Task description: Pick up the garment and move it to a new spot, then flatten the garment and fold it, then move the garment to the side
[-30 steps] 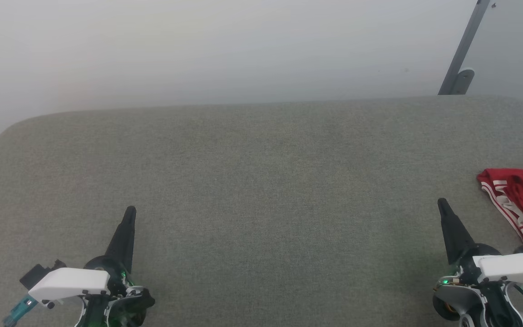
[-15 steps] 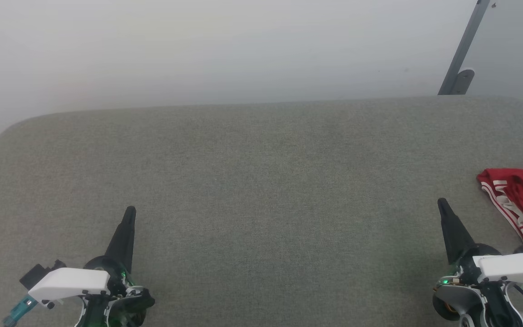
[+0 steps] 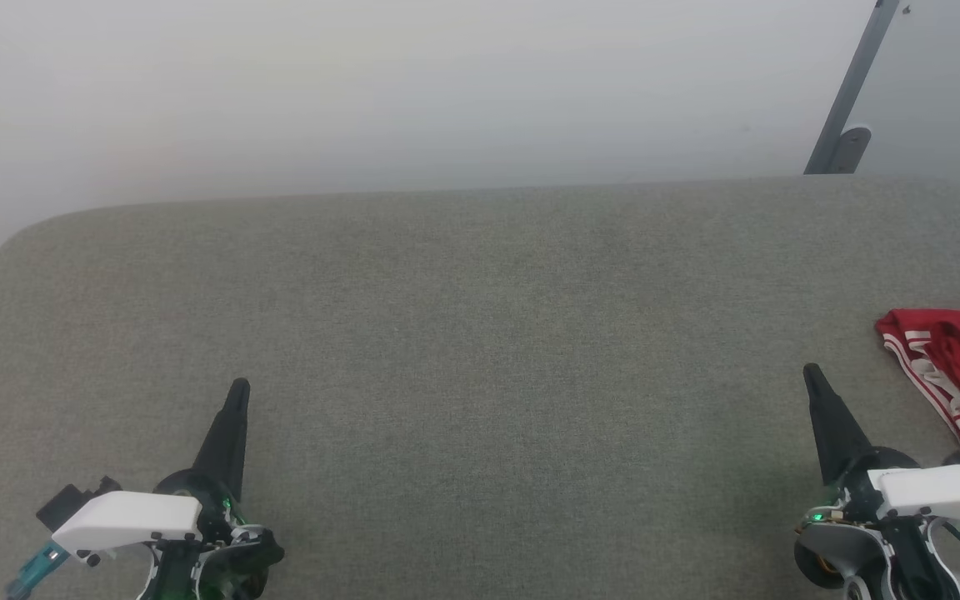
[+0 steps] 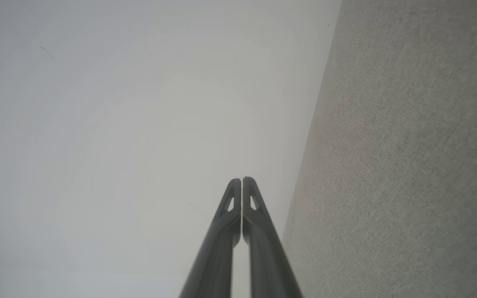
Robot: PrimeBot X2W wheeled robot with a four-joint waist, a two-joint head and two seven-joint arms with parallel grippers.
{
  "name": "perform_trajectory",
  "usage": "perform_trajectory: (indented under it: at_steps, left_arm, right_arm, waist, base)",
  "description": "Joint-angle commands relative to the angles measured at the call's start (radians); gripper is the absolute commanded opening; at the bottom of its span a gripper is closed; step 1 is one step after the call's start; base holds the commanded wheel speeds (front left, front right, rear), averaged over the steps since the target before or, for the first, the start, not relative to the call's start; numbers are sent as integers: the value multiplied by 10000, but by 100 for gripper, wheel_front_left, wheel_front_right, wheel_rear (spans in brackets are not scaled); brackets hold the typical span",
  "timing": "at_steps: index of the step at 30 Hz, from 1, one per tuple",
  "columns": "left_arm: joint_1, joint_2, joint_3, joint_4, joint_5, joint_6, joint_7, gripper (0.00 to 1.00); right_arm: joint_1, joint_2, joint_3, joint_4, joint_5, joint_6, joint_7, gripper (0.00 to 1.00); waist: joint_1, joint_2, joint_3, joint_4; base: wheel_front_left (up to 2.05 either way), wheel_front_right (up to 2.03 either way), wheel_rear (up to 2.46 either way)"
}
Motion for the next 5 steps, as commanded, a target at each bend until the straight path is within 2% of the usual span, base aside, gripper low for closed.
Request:
perform_trajectory:
  at_steps: [1, 5]
  left_arm:
    - [-117, -25, 38, -4, 40, -29, 21, 0]
    - [-118, -26, 38, -4, 42, -29, 23, 0]
  right_arm:
    - [-62, 34, -3, 22, 46, 4, 18, 0]
    - [-62, 34, -3, 22, 46, 4, 18, 0]
  waist:
    - [0, -1, 0, 0]
    - [0, -1, 0, 0]
  base:
    - [0, 0, 0]
    - [0, 0, 0]
